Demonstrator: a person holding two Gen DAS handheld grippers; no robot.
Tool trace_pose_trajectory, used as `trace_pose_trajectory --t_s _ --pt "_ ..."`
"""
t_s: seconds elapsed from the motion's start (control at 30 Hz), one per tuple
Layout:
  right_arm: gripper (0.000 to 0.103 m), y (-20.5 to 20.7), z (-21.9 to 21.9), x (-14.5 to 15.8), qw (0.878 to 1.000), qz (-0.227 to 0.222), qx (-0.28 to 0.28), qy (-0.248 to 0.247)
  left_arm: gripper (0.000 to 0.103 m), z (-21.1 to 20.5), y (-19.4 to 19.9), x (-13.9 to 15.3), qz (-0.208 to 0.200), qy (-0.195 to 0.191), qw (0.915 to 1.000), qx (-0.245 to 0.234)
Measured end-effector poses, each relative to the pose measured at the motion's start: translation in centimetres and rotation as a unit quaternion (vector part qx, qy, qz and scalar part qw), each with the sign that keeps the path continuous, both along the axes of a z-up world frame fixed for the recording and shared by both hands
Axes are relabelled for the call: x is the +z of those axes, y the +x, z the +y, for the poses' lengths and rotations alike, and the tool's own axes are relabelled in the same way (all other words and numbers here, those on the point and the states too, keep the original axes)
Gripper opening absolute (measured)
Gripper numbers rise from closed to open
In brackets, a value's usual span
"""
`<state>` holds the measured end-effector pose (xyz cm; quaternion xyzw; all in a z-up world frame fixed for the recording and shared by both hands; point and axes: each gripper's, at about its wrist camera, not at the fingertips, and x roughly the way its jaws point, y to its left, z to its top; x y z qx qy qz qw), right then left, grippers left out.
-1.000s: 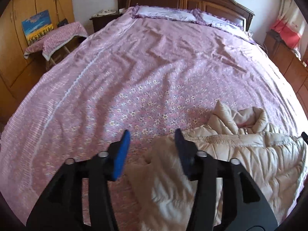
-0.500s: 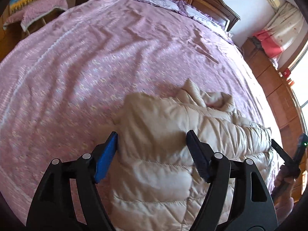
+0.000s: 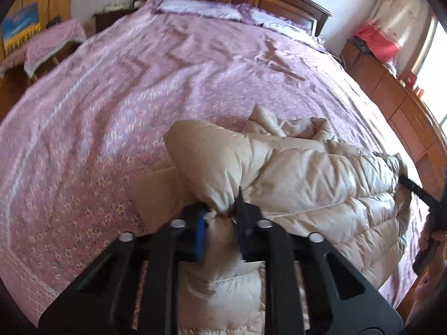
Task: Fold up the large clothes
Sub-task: 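Close both tools on the jacket bundle edge again, then fold the grasped edge over the bundle with both tools, release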
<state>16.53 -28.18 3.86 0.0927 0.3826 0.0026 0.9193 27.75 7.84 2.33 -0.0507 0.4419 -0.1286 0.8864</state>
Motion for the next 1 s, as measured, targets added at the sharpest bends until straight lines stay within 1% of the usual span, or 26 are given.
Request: trace_pose_trajectory --t_s 0.1,0.17,0.27,0.37,0.47,0.6,0.67,0.73,0.87,1.0 --pt "0.008 -0.4 0.8 1.9 0.999 -0.036 0.003 -0.020 0.012 0.1 0.3 2.0 -0.028 0.002 0.9996 0.009" --pt "0.008 0.2 0.8 3.3 0.998 -0.059 -0.005 -0.020 0.011 0.3 1.2 3.4 -0.044 0.000 0.9989 0.016" --pt "0.008 2.3 0.5 4.2 0.998 -0.066 -0.018 -0.016 0.012 0.4 3.7 4.5 -0.050 -0.007 0.9983 0.030" --pt "0.008 4.4 0.4 4.0 0.997 -0.064 -0.035 -0.018 0.011 -0.2 6.2 4.4 -0.046 0.004 0.9981 0.041" --pt "0.008 6.9 0.3 2.7 0.997 -0.046 -0.056 -0.023 0.012 -1.1 8.2 3.0 -0.030 0.024 0.9982 0.045" --pt "0.008 9.3 -0.2 -0.5 0.997 0.003 -0.075 -0.034 0.012 -2.0 10.6 -0.5 0.007 0.049 0.9974 0.052" --pt "0.008 10.1 -0.3 -2.2 0.996 0.026 -0.080 -0.042 0.016 -2.3 11.0 -2.4 0.027 0.055 0.9966 0.055" --pt "0.009 10.7 -0.3 -3.7 0.995 0.045 -0.080 -0.049 0.022 -2.2 11.5 -4.4 0.042 0.056 0.9957 0.061" --pt "0.011 11.5 0.4 -5.6 0.993 0.061 -0.071 -0.078 0.027 -1.7 11.9 -6.0 0.049 0.041 0.9954 0.071" --pt "0.012 11.8 1.1 -6.8 0.991 0.063 -0.073 -0.097 0.030 -2.2 11.8 -6.6 0.051 0.055 0.9945 0.073"
